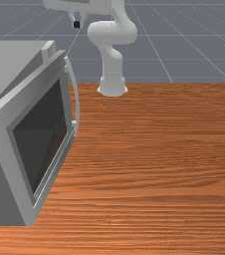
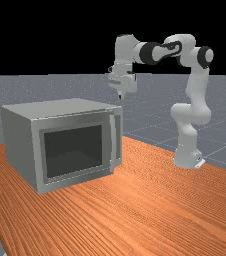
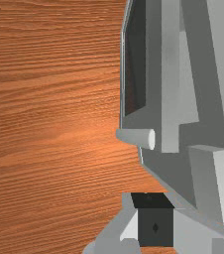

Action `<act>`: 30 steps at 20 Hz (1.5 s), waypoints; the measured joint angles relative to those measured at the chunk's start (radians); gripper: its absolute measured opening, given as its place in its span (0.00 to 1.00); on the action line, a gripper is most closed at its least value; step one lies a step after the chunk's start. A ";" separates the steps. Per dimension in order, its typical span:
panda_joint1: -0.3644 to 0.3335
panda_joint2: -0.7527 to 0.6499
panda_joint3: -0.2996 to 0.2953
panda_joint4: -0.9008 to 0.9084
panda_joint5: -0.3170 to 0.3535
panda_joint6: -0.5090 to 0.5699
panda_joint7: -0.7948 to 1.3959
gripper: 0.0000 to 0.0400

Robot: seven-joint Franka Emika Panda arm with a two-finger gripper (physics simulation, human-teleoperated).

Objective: Open the microwave

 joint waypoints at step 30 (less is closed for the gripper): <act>-0.146 0.224 0.116 -0.017 -0.131 0.320 0.220 0.00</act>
